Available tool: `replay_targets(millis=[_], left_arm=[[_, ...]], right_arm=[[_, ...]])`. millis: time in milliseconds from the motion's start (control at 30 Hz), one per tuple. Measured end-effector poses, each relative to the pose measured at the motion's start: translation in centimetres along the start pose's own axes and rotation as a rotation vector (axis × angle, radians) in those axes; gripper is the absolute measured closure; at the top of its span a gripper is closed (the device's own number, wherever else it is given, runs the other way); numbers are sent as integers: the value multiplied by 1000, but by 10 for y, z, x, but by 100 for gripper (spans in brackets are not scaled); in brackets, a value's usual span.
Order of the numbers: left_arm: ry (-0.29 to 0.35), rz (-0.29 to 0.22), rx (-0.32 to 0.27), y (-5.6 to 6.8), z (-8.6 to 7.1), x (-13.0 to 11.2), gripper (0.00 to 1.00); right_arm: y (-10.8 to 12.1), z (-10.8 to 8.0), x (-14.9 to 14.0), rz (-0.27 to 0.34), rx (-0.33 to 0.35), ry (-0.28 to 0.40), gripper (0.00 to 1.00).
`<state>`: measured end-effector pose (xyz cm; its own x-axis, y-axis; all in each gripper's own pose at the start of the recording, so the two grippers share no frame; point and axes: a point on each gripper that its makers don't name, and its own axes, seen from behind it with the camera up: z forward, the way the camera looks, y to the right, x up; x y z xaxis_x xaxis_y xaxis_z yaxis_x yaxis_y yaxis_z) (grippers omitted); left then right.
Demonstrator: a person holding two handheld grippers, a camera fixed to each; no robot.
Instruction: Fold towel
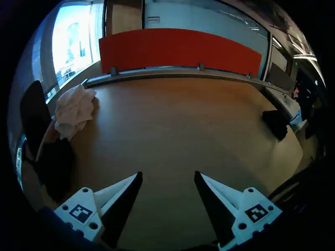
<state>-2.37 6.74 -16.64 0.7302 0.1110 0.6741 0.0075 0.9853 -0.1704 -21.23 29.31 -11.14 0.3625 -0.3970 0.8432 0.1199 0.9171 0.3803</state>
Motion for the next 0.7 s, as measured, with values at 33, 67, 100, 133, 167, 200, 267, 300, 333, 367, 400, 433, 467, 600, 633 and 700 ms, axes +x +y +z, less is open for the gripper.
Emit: replay_targets(millis=[33,67,100,133,167,200,267,300,333,367,400,433,467,600,633,700], left_arm=[[0,0,1,0,0,0,8],[0,1,1,0,0,1,8],[-1,1,2,-1,0,1,8],[-1,1,3,-1,0,1,8],[-2,1,4,-1,0,1,8],[-2,1,4,-1,1,1,8],[-3,1,5,-1,1,1,8],[-4,1,5,-1,1,1,8],[-5,2,5,-1,1,0,8],[-6,2,6,-1,1,0,8],[-7,3,6,-1,1,0,8],[-7,5,7,-1,2,0,8],[-8,6,7,-2,2,0,8],[-8,5,10,-2,3,1,8],[-8,3,9,-2,3,1,8],[-7,1,9,-2,4,1,8]], right_arm=[[0,1,-2,3,-1,-6,96],[1,2,-4,6,-1,-13,96],[1,4,-7,7,-1,-21,96],[0,5,-9,6,-1,-28,96],[0,6,-12,5,-1,-36,95],[0,8,-14,5,-3,-43,96],[0,11,-18,6,-11,-55,96],[0,13,-19,9,-14,-60,95],[0,14,-21,12,-16,-64,95],[0,15,-22,16,-18,-68,95],[0,16,-23,19,-19,-71,95],[0,17,-23,23,-19,-73,95],[0,18,-24,26,-19,-74,95],[-1,19,-24,35,-23,-69,93],[-1,18,-24,36,-24,-67,93],[-2,17,-23,39,-26,-62,91]])
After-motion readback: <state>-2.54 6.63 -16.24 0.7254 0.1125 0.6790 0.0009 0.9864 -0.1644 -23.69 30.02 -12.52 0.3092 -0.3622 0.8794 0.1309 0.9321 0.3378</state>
